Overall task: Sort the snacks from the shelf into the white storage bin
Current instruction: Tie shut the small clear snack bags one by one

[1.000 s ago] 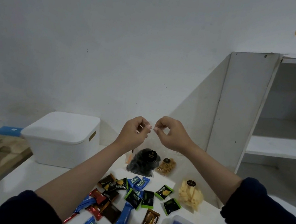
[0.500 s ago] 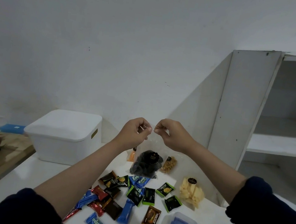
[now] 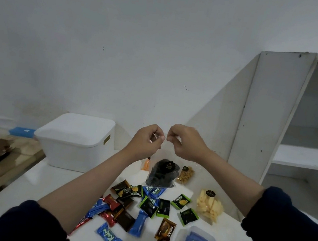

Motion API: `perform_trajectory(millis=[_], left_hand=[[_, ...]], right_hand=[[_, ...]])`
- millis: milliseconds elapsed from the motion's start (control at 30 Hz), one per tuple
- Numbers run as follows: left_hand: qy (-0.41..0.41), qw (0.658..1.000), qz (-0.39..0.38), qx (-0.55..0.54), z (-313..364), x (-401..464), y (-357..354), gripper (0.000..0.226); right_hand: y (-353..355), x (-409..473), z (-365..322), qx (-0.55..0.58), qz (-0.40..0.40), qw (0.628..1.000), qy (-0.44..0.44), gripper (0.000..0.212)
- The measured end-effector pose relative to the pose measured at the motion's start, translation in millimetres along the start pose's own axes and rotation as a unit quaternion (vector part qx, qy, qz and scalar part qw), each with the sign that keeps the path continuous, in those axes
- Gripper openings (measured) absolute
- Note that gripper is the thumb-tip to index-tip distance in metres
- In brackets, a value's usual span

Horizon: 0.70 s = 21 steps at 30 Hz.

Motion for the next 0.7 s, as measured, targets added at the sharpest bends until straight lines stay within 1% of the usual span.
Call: perform_trajectory(millis=[167,333,433,500,633,700], left_hand=[[0.017,1.000,-0.002,-0.007,-0.6,1.1,0.6,0.015],[0.030,0.999,-0.017,0.001,-1.5,4.1,-1.4,0.011],[0.035,0.999,-0.027,0.013,-2.3,3.6,-4.7,0.013],[0.041,0.999,-0.023,0.015,-4.1,3.2,-5.5,0.012],[0.033,0.999,-0.029,0.030,-4.6,3.4,-8.8,0.010],[0.038,0.999,-0.032,0.018,-4.8,3.8,-10.8,0.010]], right_hand=[[-0.4,-0.9,4.9,0.013,-0.006,1.000,-0.012,0.010],[-2.4,-0.3,11.6,0.071,-0.031,0.996,-0.037,0.012],[-2.1,-3.4,15.1,0.095,-0.038,0.994,-0.045,0.015],[-0.6,-5.8,20.0,0.093,-0.042,0.994,-0.050,0.016],[1.1,-8.4,25.2,0.075,-0.049,0.995,-0.045,0.007],[2.5,-8.6,23.6,0.063,-0.044,0.996,-0.036,0.006]])
Point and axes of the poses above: each hand's wrist, its own x-axis towards the middle knuckle, its own y-axis out of the back of the hand, z = x × y, the point moved 8 cm from there along x, towards the middle knuckle, and after that the axes turned 10 degrees about -y, right-handed, at the moved point
